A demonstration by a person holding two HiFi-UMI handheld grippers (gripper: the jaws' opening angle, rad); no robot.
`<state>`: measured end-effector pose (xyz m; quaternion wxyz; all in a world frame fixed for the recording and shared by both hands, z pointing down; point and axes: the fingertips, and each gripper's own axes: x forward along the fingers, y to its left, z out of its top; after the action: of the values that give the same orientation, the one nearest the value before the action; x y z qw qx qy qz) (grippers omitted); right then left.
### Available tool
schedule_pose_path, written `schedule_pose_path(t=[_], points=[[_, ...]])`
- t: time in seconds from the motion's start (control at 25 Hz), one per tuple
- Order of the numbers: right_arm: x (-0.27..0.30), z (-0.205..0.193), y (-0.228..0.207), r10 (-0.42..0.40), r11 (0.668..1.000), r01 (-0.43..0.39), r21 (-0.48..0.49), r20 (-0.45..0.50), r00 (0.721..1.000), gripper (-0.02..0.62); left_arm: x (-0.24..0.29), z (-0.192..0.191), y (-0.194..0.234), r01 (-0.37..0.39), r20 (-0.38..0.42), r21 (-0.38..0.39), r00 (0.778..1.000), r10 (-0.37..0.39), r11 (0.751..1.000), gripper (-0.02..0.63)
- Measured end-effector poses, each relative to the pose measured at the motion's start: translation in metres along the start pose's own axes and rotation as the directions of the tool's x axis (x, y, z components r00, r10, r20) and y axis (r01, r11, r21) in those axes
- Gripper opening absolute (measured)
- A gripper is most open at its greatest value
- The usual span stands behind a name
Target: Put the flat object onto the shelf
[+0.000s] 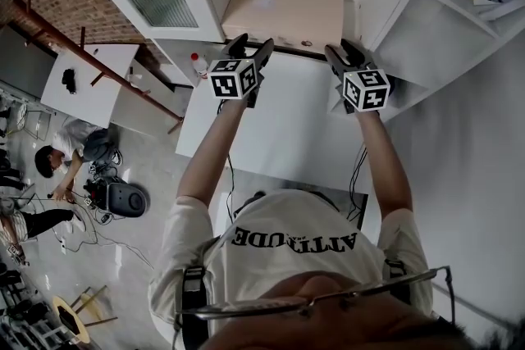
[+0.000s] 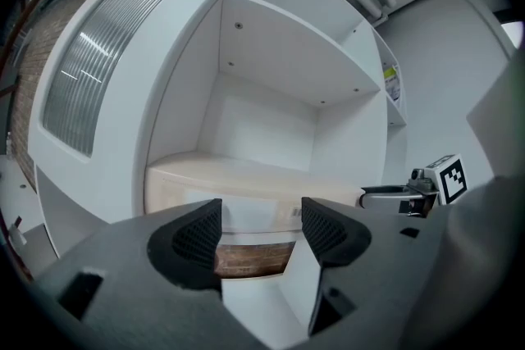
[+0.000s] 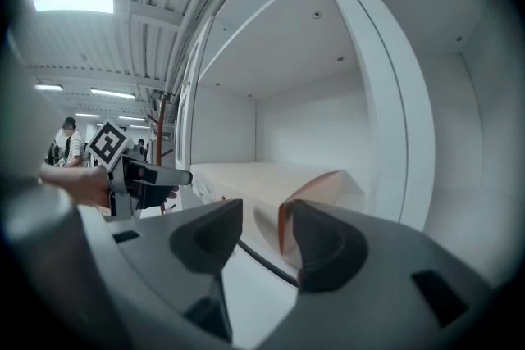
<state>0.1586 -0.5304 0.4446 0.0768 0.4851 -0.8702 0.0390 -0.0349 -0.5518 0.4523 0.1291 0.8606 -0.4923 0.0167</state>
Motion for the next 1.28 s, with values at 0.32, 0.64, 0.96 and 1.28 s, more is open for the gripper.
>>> schedule_pose_path(t=[0.32, 0.64, 0.96, 1.28], points=[[-0.046, 0.004, 0.009, -0.040, 0.999, 0.039, 0.017, 0.073, 0.997, 0.093, -0.040, 0.012, -0.013, 0.044, 0.054, 0.050, 0.997, -0.047, 0.998, 0.298], [-0.108, -0.004, 0.039, -0.069, 0.996, 0.061, 0.066, 0.140, 0.988, 0.041, -0.099, -0.010, -0.009, 0.044, 0.070, 0.098, 0.996, -0.051, 0.994, 0.241], [-0.148, -0.031, 0.097, -0.075, 0.997, 0.073, 0.019, 0.114, 0.991, 0.035, -0.164, -0.048, 0.000, 0.042, 0.065, 0.099, 0.997, -0.048, 0.994, 0.108], [-0.185, -0.056, 0.142, -0.169, 0.985, 0.164, 0.048, 0.121, 0.978, 0.035, -0.220, -0.078, 0.012, 0.073, 0.060, 0.079, 0.995, -0.078, 0.994, 0.033]])
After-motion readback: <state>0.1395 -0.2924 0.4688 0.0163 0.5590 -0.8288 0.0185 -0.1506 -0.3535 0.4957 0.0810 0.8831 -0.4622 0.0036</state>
